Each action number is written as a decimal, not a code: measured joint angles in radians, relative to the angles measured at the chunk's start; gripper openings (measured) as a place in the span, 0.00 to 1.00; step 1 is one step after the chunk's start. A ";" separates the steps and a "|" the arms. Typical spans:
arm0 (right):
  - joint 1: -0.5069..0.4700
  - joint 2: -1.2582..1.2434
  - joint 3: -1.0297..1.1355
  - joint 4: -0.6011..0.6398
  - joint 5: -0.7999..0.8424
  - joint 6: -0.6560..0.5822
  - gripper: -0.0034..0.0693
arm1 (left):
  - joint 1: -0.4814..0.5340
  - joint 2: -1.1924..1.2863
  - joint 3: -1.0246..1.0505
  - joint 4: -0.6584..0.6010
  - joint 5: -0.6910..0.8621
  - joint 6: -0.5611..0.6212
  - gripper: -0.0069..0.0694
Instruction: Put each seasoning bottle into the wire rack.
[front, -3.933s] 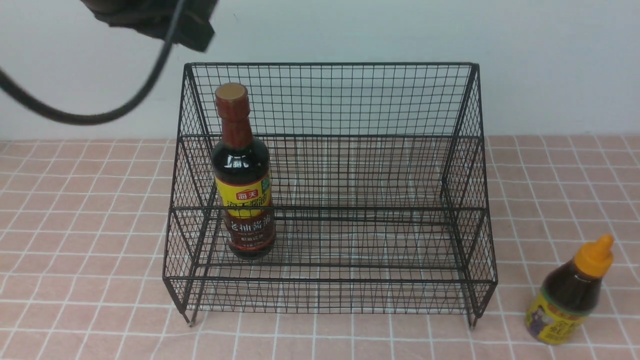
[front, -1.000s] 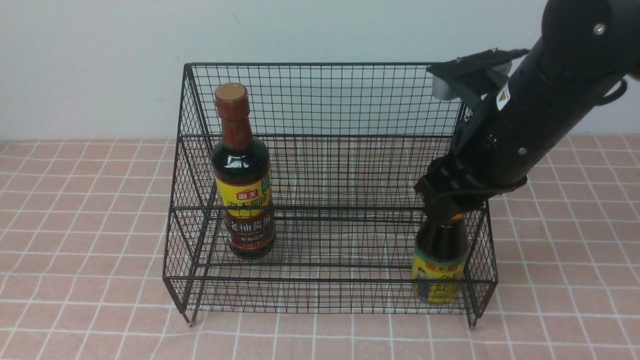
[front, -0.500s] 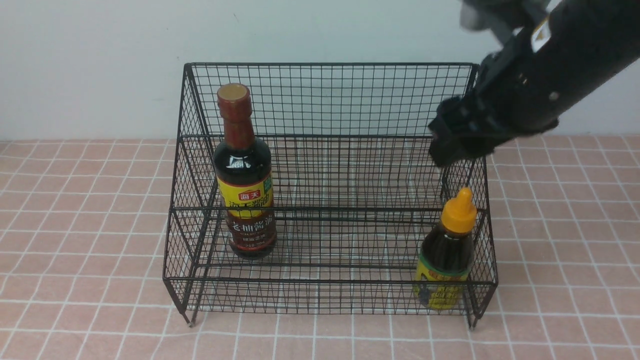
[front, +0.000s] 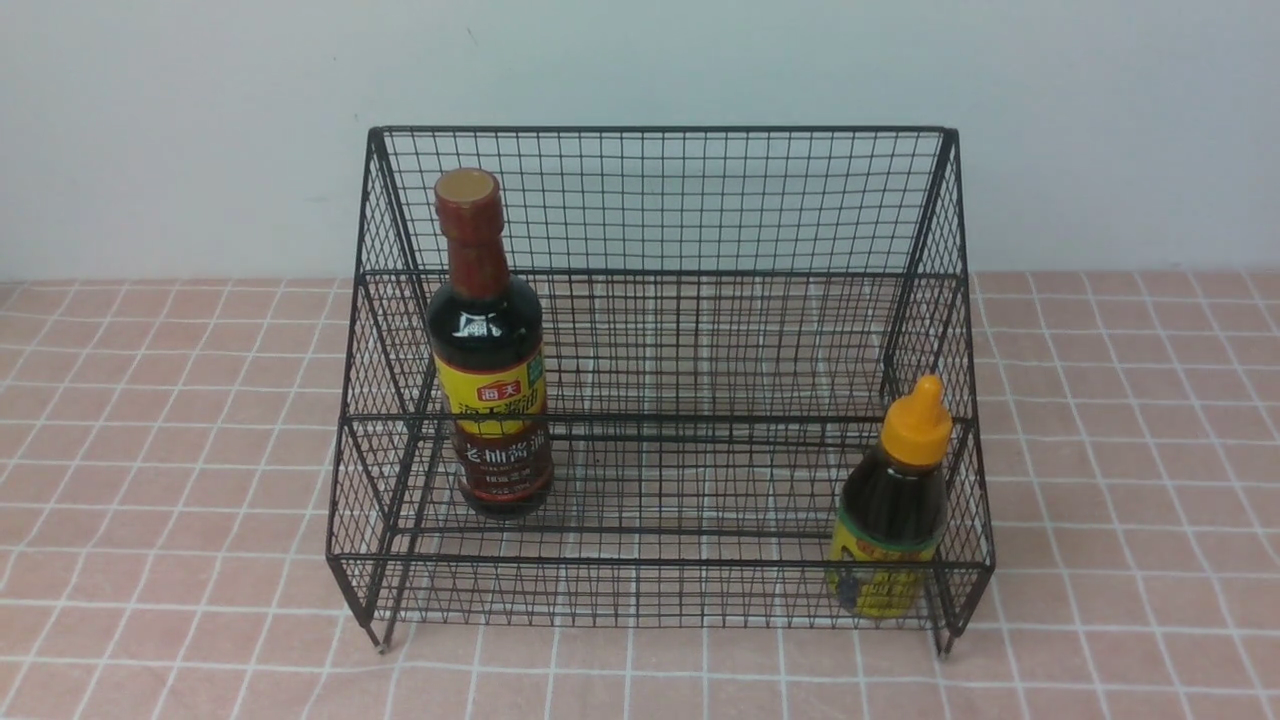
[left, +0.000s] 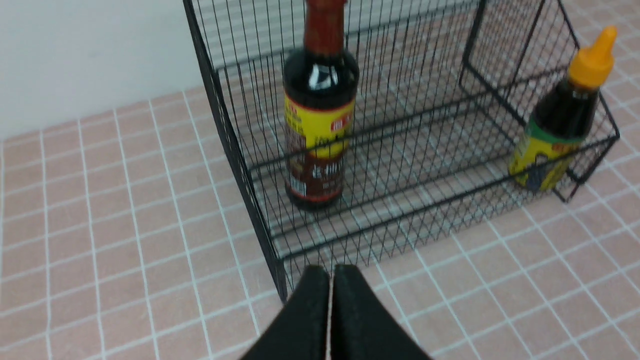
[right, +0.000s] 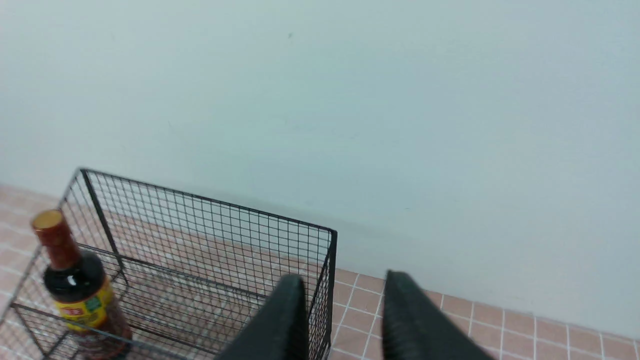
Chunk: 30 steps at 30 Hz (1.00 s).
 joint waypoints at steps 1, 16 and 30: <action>0.000 -0.068 0.072 -0.003 -0.033 0.011 0.20 | 0.000 0.000 0.004 0.000 -0.016 0.000 0.08; 0.001 -0.728 0.842 -0.141 -0.761 0.184 0.03 | 0.000 0.000 0.148 -0.011 -0.374 -0.001 0.08; 0.001 -0.730 0.842 -0.142 -0.782 0.185 0.03 | 0.000 0.000 0.248 -0.010 -0.399 -0.001 0.08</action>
